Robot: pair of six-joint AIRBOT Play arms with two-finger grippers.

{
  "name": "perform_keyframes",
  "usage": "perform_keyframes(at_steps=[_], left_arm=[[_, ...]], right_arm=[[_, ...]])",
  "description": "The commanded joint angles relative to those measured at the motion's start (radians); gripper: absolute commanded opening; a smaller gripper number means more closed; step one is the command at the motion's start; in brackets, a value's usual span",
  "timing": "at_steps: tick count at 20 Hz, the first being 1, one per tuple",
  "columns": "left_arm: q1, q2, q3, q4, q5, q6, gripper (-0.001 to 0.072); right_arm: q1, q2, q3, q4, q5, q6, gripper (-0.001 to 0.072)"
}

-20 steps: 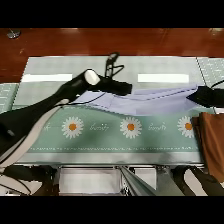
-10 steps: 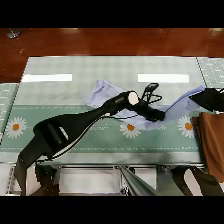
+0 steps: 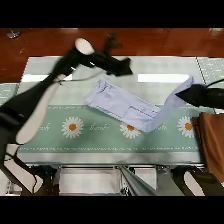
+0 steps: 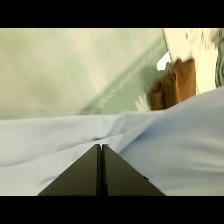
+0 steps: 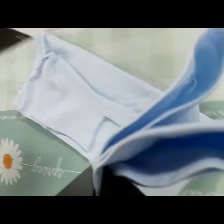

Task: Fold the shirts.

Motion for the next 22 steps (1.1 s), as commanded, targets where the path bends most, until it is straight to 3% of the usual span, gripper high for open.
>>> perform_keyframes(at_steps=[1, 4, 7, 10, 13, 14, 16, 20, 22], left_arm=[[0.238, 0.164, 0.004, 0.119, -0.195, -0.029, 0.0019], [0.355, 0.387, -0.119, 0.257, -0.213, 0.025, 0.0020], [0.430, 0.714, -0.476, 0.319, -0.085, 0.064, 0.0020], [0.446, 1.056, -0.921, 0.272, 0.022, 0.019, 0.0021], [0.436, 1.280, -1.270, 0.135, 0.090, 0.020, 0.0021], [0.436, 1.320, -1.352, 0.105, 0.125, 0.020, 0.0020], [0.436, 1.344, -1.476, 0.049, 0.190, 0.020, 0.0020], [0.436, 1.294, -1.525, 0.014, 0.198, 0.021, 0.0021], [0.436, 1.295, -1.525, 0.014, 0.186, 0.023, 0.0021]], right_arm=[[0.190, -0.172, 0.101, 0.026, -0.124, 0.027, 0.0020], [0.366, -0.433, 0.311, 0.025, -0.144, 0.026, 0.0020], [0.501, -0.704, 0.541, 0.026, -0.143, 0.026, 0.0020], [0.584, -0.927, 0.731, 0.025, -0.148, 0.039, 0.0020], [0.627, -1.114, 0.879, 0.032, -0.150, 0.099, 0.0021], [0.636, -1.161, 0.916, 0.052, -0.149, 0.106, 0.0134], [0.639, -1.205, 0.946, 0.104, -0.121, 0.119, 0.0633], [0.512, -1.119, 0.947, 0.069, 0.123, 0.066, 0.0632], [0.415, -1.012, 0.946, -0.071, 0.267, 0.066, 0.0632]])
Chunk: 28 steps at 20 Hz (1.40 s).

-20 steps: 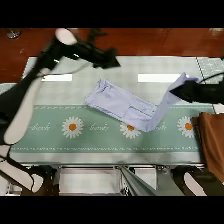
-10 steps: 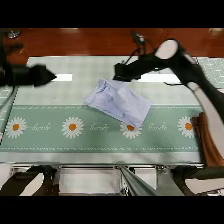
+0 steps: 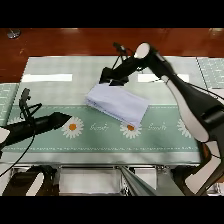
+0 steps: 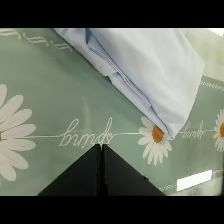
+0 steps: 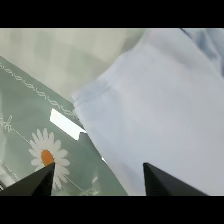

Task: Fold the shirts.

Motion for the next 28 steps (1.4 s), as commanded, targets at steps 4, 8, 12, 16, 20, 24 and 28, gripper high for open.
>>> perform_keyframes(at_steps=[4, 8, 12, 16, 20, 24, 28], left_arm=[[0.001, 0.005, -0.042, -0.029, -0.047, 0.030, 0.0021], [0.001, 0.005, -0.042, -0.029, -0.046, 0.030, 0.0020], [0.001, 0.000, -0.042, -0.028, -0.026, 0.029, 0.0020], [0.001, -0.007, -0.042, -0.028, -0.002, 0.027, 0.0021], [0.001, -0.008, -0.042, -0.028, 0.000, 0.029, 0.0021], [0.001, -0.008, -0.042, -0.029, 0.033, 0.029, 0.0020], [0.001, -0.008, -0.042, -0.028, 0.041, 0.030, 0.0021]], right_arm=[[-0.308, 0.413, -0.214, -0.469, 0.122, 0.092, 0.0632], [-0.463, 0.799, -0.938, -0.378, -0.296, 0.190, 0.0631], [-0.399, 0.904, -1.403, -0.013, -0.579, 0.191, 0.0624], [-0.308, 0.731, -1.363, 0.208, -0.581, -0.041, 0.0617], [-0.307, 0.490, -1.183, 0.308, -0.395, -0.180, 0.0617], [-0.292, 0.360, -1.088, 0.347, -0.298, -0.221, 0.0272], [-0.258, 0.352, -0.873, 0.327, -0.216, -0.301, 0.0019]])
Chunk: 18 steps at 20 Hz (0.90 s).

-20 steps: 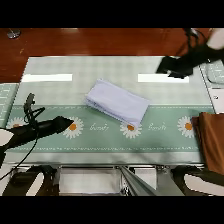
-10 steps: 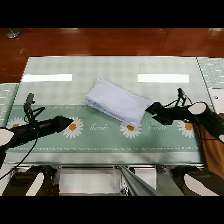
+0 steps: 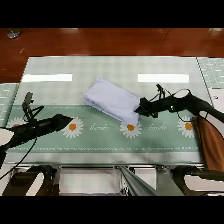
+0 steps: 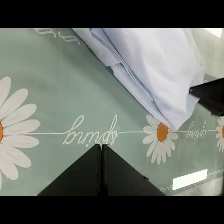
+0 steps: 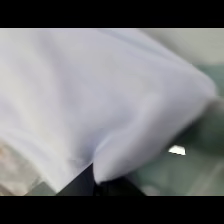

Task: Fold the shirts.

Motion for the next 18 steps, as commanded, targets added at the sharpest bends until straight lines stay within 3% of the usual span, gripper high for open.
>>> perform_keyframes(at_steps=[1, 5, 10, 12, 18], left_arm=[[0.000, 0.000, 0.000, 0.000, 0.013, 0.000, 0.0021], [0.000, 0.000, -0.010, 0.005, 0.012, 0.000, 0.0021], [0.000, 0.000, -0.011, 0.005, 0.005, 0.000, 0.0021], [0.000, 0.000, -0.011, 0.005, -0.005, 0.000, 0.0021], [0.000, 0.000, -0.011, 0.005, -0.006, 0.000, 0.0021]], right_arm=[[0.009, -0.028, 0.237, -0.024, 0.117, -0.042, 0.0019], [-0.039, -0.028, 0.721, -0.289, 0.276, 0.161, 0.0019], [-0.202, -0.013, 1.153, -0.513, 0.584, 0.255, 0.0018], [-0.312, 0.031, 1.182, -0.603, 0.667, 0.287, 0.0018], [-0.718, 0.140, 1.160, -0.650, 0.882, 0.291, 0.0018]])
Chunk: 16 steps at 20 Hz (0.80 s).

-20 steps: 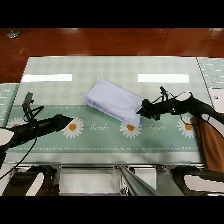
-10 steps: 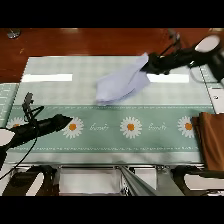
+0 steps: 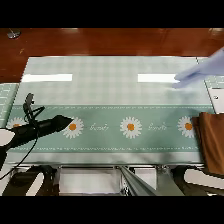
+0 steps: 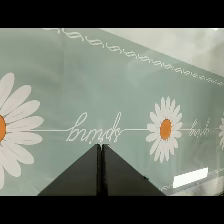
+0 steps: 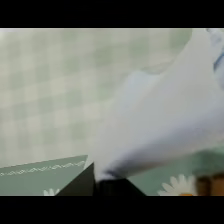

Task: Fold the shirts.

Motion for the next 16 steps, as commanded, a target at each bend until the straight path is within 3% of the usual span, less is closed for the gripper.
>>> perform_keyframes(at_steps=[1, 6, 11, 12, 13, 16], left_arm=[[0.000, 0.000, 0.000, 0.000, -0.003, 0.000, 0.0021], [0.000, 0.000, -0.002, 0.000, -0.009, 0.026, 0.0021], [0.000, -0.001, -0.002, 0.000, -0.010, 0.053, 0.0021], [0.001, -0.001, -0.002, 0.000, -0.006, 0.054, 0.0021], [0.001, -0.001, -0.002, 0.000, 0.002, 0.053, 0.0021], [0.004, -0.016, 0.010, 0.000, 0.015, 0.133, 0.0020]], right_arm=[[-0.243, 0.093, -0.040, -0.082, 0.120, 0.003, 0.0018], [-0.541, 0.354, -0.401, -0.301, 0.120, 0.002, 0.0019], [-0.763, 0.554, -0.760, -0.375, 0.119, 0.036, 0.0036], [-0.765, 0.581, -0.821, -0.433, 0.119, 0.075, 0.0296], [-0.765, 0.597, -0.859, -0.465, 0.113, 0.105, 0.0626], [-0.765, 0.579, -0.795, -0.441, 0.016, 0.090, 0.0619]])
